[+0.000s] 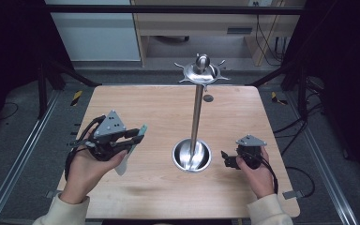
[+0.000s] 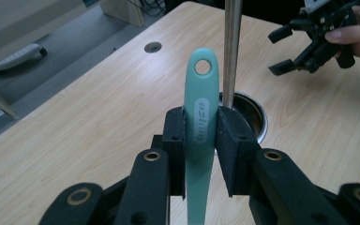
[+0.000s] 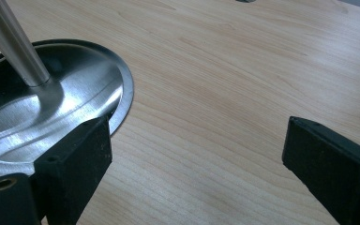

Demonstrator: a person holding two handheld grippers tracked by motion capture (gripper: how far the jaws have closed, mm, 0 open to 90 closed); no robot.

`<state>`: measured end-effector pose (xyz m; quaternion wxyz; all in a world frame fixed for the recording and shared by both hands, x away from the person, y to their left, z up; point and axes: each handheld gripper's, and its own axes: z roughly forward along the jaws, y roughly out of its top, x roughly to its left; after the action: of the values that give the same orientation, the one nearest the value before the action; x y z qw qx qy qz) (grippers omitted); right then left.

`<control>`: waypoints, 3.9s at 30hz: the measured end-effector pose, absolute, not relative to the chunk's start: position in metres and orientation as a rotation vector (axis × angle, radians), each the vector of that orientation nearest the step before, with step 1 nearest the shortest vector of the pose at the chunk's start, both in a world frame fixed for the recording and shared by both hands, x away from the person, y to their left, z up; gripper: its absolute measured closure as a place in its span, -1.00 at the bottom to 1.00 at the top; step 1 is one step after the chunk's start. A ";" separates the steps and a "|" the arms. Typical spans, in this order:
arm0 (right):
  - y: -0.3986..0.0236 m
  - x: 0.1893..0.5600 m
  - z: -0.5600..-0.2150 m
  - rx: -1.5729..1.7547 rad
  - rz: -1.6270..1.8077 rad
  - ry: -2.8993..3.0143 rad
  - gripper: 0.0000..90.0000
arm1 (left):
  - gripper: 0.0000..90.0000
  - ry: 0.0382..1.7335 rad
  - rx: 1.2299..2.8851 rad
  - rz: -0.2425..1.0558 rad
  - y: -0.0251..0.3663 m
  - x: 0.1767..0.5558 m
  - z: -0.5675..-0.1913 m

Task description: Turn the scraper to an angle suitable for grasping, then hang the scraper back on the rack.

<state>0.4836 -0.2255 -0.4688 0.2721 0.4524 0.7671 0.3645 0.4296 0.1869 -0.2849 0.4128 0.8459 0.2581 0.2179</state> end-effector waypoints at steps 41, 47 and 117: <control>-0.227 0.484 -0.468 1.225 0.991 2.054 -0.81 | 0.64 0.626 1.977 0.544 0.158 0.449 -0.244; -0.228 0.484 -0.467 1.216 0.992 2.051 -0.81 | 0.64 0.619 1.964 0.545 0.152 0.453 -0.240; -0.229 0.484 -0.466 1.220 0.994 2.045 -0.75 | 0.64 0.549 1.866 0.519 0.124 0.456 -0.193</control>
<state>0.4842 -0.2290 -0.4656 0.2770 0.4542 0.7616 0.3700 0.4559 0.1235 -0.1930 0.5348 0.7831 0.2306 0.2180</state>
